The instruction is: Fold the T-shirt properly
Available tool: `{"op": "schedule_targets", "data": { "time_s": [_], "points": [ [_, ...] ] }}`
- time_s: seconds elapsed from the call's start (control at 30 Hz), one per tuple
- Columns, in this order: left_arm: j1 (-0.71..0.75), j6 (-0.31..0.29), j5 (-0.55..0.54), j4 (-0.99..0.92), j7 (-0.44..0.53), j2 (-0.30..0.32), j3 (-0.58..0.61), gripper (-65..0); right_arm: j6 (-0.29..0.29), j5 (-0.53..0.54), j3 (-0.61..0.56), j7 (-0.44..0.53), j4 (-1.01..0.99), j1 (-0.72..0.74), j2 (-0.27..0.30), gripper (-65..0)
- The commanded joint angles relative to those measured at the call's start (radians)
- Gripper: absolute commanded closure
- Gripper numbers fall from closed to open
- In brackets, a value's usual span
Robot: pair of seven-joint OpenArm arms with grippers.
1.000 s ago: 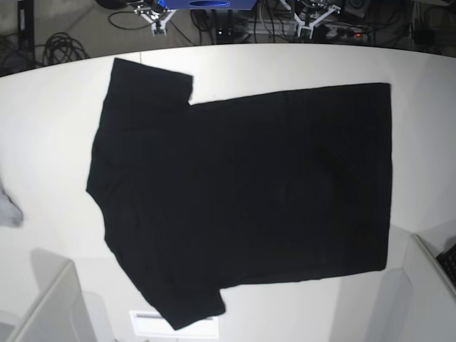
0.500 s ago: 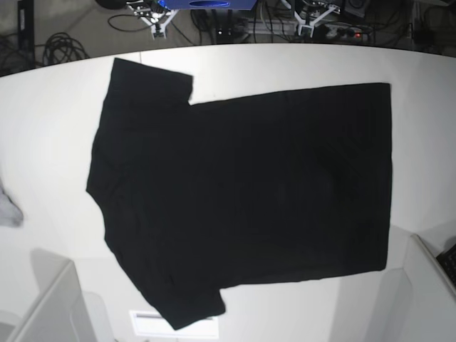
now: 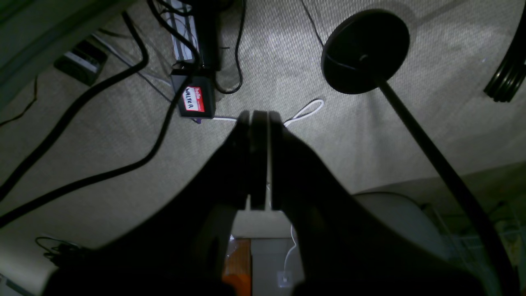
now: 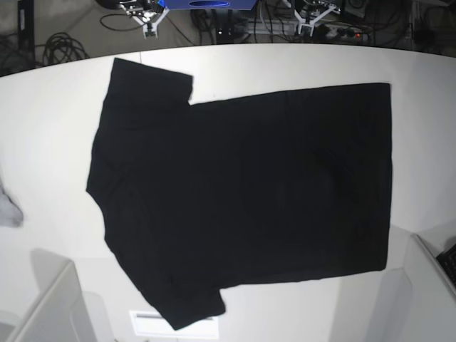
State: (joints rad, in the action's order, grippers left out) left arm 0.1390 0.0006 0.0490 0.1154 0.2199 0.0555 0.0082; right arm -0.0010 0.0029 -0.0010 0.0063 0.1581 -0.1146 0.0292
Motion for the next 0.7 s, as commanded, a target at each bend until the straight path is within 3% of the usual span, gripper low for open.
{"op": "schedule_targets", "data": {
  "time_s": [0.0,0.1,0.53,0.67],
  "points": [
    [0.021,0.005,0.001,0.010,0.006,0.004,0.003,0.0,-0.004,0.004,0.003,0.001,0.004,-0.006,0.008,0.0],
    [0.067,0.005,0.002,0.086,0.006,0.019,0.003,0.0,-0.004,0.006,0.005,0.002,0.016,-0.021,0.008,0.0],
    [0.296,0.005,-0.005,0.406,0.003,0.074,0.003,0.0,-0.004,0.007,0.008,-0.007,0.412,-0.307,0.010,0.0],
    [0.379,0.005,-0.005,0.528,0.003,0.097,0.002,0.0,-0.004,0.007,0.095,-0.007,0.479,-0.371,0.005,0.0]
  ]
}}
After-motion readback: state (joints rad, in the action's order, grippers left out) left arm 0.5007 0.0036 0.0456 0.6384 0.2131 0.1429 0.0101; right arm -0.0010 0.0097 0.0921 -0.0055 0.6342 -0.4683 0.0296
